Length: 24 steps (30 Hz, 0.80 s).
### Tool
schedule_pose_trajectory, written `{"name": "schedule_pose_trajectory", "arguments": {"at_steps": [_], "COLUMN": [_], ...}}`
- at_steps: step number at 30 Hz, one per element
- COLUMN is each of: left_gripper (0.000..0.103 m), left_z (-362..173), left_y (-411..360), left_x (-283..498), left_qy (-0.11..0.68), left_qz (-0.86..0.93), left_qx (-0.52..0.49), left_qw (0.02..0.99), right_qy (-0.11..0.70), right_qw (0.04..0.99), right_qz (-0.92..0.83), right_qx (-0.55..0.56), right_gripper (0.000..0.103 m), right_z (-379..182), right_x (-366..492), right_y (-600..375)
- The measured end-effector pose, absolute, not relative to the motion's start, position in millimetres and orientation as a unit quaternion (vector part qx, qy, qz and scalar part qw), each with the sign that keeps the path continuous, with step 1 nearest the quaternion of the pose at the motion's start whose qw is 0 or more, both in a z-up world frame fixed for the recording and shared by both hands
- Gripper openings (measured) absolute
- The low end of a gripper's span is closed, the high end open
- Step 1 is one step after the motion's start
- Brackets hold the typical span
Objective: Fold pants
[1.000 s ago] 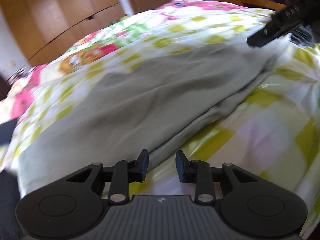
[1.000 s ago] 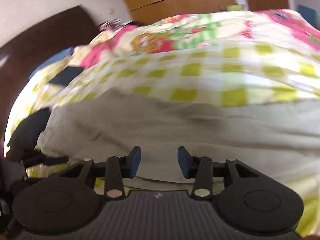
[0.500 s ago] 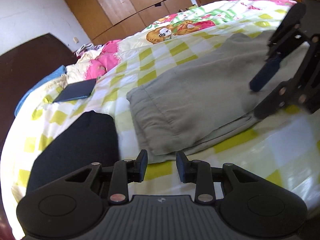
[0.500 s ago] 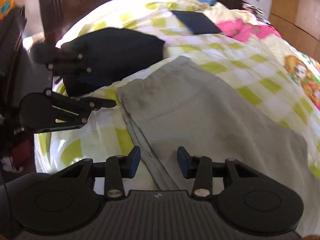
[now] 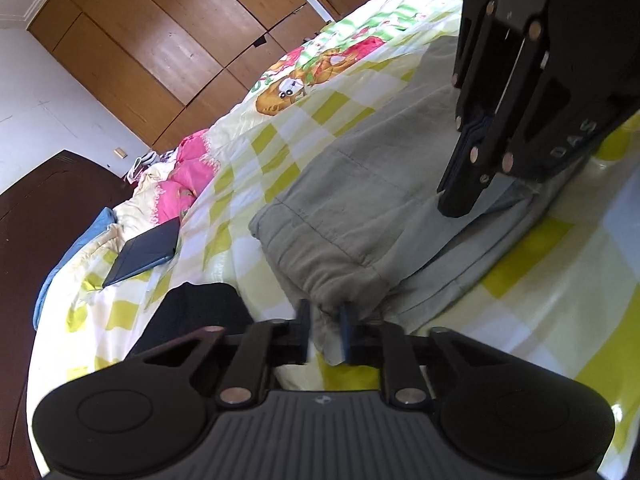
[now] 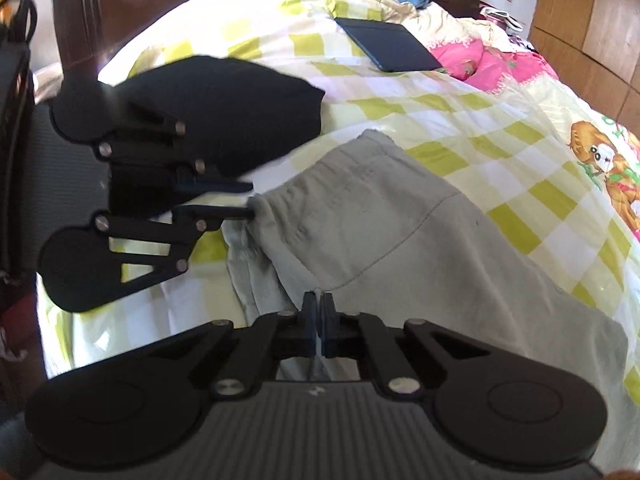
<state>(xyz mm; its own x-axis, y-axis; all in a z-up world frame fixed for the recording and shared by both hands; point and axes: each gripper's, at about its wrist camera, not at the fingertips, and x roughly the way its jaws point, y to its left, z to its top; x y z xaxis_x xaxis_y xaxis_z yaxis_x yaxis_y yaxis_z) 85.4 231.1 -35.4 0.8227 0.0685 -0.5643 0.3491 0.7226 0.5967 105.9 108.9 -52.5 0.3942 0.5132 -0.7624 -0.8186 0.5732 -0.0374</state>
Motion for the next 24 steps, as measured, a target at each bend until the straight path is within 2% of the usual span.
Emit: {"name": "schedule_pose_trajectory", "arguments": {"at_steps": [5,9,11,12,13,15,16,17,21,24], "left_gripper": [0.023,0.023,0.024,0.025,0.025,0.026,0.026,0.026,0.027,0.031], "left_z": [-21.7,-29.2,-42.5,-49.1,-52.3,-46.9,-40.6,-32.9,-13.9,-36.1], "left_y": [246.7,261.1,263.8,263.6,263.9,264.2,262.7,258.9,228.8,211.6], "left_x": [81.5,85.4,85.7,84.0,81.2,74.0,70.6,66.6,61.4,80.7], "left_qy": [0.262,0.282,0.310,0.319,0.324,0.321,0.314,0.301,0.267,0.308], "left_qz": [-0.052,-0.029,-0.030,-0.026,-0.024,-0.015,-0.006,0.000,-0.045,-0.064], "left_qx": [0.341,0.330,0.341,0.356,0.365,0.354,0.347,0.341,0.315,0.317], "left_qw": [0.901,0.900,0.887,0.878,0.873,0.878,0.884,0.891,0.910,0.895], "right_qy": [0.358,0.350,0.393,0.403,0.400,0.397,0.394,0.389,0.386,0.402], "right_qw": [0.810,0.807,0.783,0.782,0.785,0.790,0.796,0.803,0.821,0.843], "right_qz": [0.431,0.438,0.441,0.438,0.437,0.441,0.440,0.437,0.415,0.356], "right_qx": [-0.174,-0.186,-0.195,-0.188,-0.181,-0.152,-0.129,-0.112,-0.074,-0.037], "right_gripper": [0.002,0.002,0.010,0.010,0.010,0.018,0.025,0.026,0.026,0.026], "right_z": [-39.5,-57.4,-76.5,-81.5,-81.3,-73.6,-68.5,-63.7,-53.5,-46.7], "right_x": [101.2,94.8,96.8,96.9,95.0,94.3,94.6,94.4,91.3,92.4], "right_y": [121.4,139.5,147.3,146.2,143.1,135.1,129.7,124.4,94.5,32.6]}}
